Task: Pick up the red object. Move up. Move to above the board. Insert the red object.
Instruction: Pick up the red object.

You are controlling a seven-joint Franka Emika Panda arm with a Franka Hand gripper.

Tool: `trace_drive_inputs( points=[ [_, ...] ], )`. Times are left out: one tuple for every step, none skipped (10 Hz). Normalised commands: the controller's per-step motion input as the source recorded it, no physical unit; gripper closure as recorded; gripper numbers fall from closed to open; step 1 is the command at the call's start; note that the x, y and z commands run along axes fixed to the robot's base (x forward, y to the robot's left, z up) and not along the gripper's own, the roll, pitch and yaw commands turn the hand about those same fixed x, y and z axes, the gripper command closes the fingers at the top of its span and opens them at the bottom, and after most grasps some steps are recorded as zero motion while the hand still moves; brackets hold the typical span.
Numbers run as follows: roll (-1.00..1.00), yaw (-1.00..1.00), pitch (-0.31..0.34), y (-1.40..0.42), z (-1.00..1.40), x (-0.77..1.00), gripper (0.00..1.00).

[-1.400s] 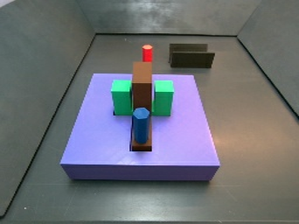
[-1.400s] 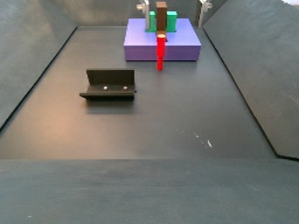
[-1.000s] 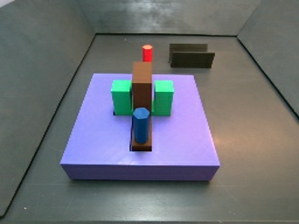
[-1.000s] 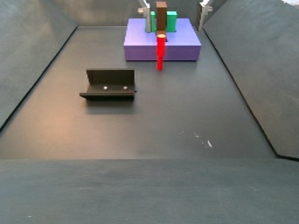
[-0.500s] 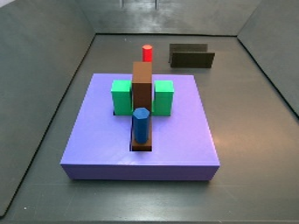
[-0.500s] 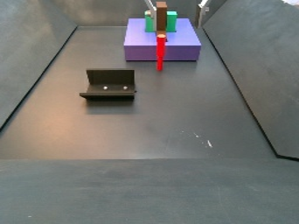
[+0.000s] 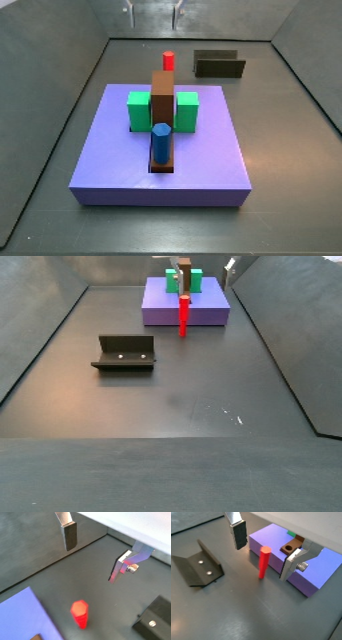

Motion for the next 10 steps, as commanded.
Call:
trace_drive_inputs(
  points=[
    [-0.08,0.00,-0.010,-0.26,-0.24,-0.09,0.00],
    [0.00,0.00,-0.076,-0.10,-0.07,-0.27,0.00],
    [0.00,0.00,-0.106,-0.31,-0.10,-0.07,0.00],
    [0.00,0.00,-0.086,-0.30,-0.07,0.06,0.00],
    [-0.05,0.00,-0.021,-0.26,-0.02,0.42,0.00],
    [-0.20,0.16,0.000,-0.13,0.00,0.69,0.00],
    [-0.30,0.23,-0.003,-0.11,0.00,0.57,0.00],
    [-0.32,0.21,-0.016,-0.13,-0.07,0.47,0.00],
    [-0.24,0.08,-0.033,-0.24,-0.25,0.37,0.00],
    [-0.13,-0.01,-0.010,-0.23,-0.27,0.34,0.00]
  ],
)
